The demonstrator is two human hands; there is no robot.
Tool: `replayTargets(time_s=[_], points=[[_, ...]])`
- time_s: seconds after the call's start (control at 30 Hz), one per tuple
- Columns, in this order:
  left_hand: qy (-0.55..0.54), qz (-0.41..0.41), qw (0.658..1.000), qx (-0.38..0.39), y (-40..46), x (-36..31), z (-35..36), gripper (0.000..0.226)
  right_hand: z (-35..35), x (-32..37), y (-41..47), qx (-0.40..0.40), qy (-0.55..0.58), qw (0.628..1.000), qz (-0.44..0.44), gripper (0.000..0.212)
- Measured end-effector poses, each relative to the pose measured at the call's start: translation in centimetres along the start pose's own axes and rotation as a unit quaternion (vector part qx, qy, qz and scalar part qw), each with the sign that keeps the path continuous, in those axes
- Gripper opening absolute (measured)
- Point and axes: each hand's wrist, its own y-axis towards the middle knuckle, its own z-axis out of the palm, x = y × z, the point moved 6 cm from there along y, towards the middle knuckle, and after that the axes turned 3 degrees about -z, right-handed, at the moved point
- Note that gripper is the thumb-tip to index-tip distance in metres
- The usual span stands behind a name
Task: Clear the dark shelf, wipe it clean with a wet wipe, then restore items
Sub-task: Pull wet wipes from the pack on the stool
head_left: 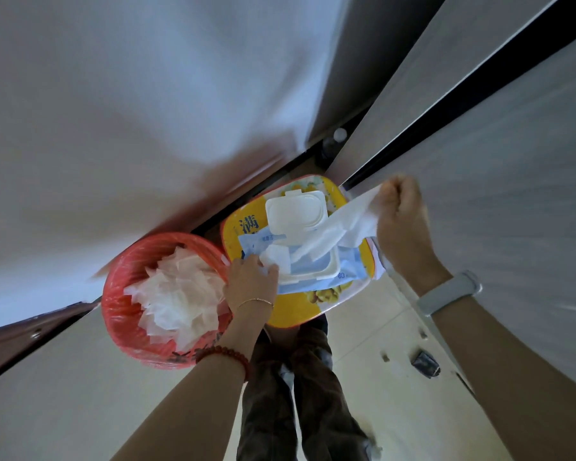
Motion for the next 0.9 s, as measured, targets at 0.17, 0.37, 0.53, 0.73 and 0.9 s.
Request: replayTargets(time_s=[0.17, 0.37, 0.53, 0.73, 0.9], points=[[-0.041, 0.083, 0.995, 0.029, -3.0, -1.9, -3.3, 0.076, -3.8, 3.8, -1.2, -0.028, 0.051, 0.998, 0.002, 0.015], [-0.112, 0.329, 0.934, 0.079, -12.2, -7.7, -12.1, 0.098, -6.4, 14.4, -5.0, 0.156, -0.043, 0.983, -0.082, 0.017], [-0.21, 0.381, 0.893, 0.115, -21.5, -9.7, -19.3, 0.088, -8.8, 25.7, -9.8, 0.264, -0.141, 0.92, -0.254, 0.023], [-0.417, 0.301, 0.858, 0.012, -28.6, -6.4, -27.1, 0.009, -11.0, 35.2, -13.1, 0.231, -0.082, 0.905, -0.347, 0.014], [-0.4, 0.309, 0.859, -0.08, -33.1, -1.3, -31.0, 0.019, -9.9, 40.2, -15.3, 0.177, -0.018, 0.911, -0.373, 0.009]])
